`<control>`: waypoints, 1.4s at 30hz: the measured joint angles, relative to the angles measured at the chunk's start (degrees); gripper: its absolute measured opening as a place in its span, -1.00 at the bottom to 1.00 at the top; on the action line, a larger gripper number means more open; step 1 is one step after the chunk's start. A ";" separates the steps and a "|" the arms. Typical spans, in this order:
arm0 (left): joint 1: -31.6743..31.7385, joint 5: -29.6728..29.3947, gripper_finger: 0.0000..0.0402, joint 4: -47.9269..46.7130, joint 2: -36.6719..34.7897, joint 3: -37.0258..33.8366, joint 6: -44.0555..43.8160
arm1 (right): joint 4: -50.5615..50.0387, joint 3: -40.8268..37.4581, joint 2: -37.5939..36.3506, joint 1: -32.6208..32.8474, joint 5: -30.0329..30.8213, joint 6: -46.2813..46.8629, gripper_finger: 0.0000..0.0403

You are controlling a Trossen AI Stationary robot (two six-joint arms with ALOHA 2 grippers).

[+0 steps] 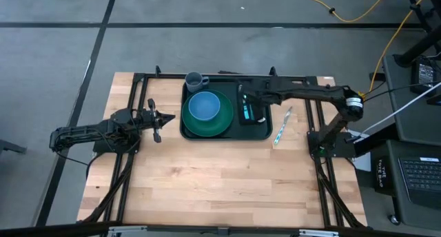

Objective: Set up tray
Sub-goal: Put the blue knife on the black napkin to the right of the blue fork on the green serving tray

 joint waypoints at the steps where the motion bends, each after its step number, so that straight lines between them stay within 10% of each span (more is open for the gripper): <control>1: 0.00 -0.01 -0.98 0.00 -0.01 0.00 0.00 | -1.47 0.00 -0.63 1.27 0.02 1.44 -0.44; 20: 0.00 -0.17 -0.98 0.00 -0.02 -0.02 0.00 | -5.89 -24.82 -17.38 26.24 3.78 50.50 -0.44; 42: 0.00 -0.20 -0.98 0.00 0.00 -0.02 0.00 | 8.76 -39.57 -17.02 16.57 -5.72 51.66 -0.44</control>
